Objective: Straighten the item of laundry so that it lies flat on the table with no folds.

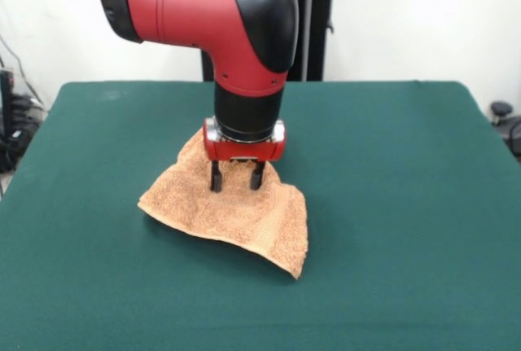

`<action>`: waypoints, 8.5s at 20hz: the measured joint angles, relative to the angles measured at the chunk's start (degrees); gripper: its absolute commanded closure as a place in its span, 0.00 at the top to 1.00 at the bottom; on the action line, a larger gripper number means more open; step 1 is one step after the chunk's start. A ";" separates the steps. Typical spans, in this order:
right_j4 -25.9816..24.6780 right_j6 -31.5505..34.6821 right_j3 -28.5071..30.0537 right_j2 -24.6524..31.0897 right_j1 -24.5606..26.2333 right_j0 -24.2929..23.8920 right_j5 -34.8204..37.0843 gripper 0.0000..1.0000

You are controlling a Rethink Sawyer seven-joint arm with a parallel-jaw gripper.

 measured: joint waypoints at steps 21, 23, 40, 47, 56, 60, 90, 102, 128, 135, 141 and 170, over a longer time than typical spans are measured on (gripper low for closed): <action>-0.01 0.00 0.35 0.90 -0.14 -1.04 0.02 1.00; -0.01 0.00 0.35 0.90 -0.15 -1.04 0.02 1.00; 0.00 0.00 0.39 1.02 -0.15 -1.18 0.01 1.00; 0.70 -0.01 0.68 1.91 -0.13 -2.40 0.11 1.00; 1.30 -0.01 0.90 1.88 -0.16 -2.52 0.04 1.00; 1.43 -0.01 0.93 1.88 -0.16 -2.53 -0.01 1.00; 2.03 0.00 8.49 1.95 -2.74 -4.22 -11.06 1.00; 2.04 0.00 11.55 1.74 -3.18 -4.94 -16.96 1.00; 0.76 0.00 16.77 -2.24 -2.92 -2.16 -33.68 1.00; 0.77 0.00 16.45 -2.83 -2.81 -1.45 -33.65 1.00; 1.44 0.00 15.99 -3.75 -2.54 -0.30 -33.62 1.00; 16.92 0.00 16.16 -8.55 -0.73 5.53 -33.52 1.00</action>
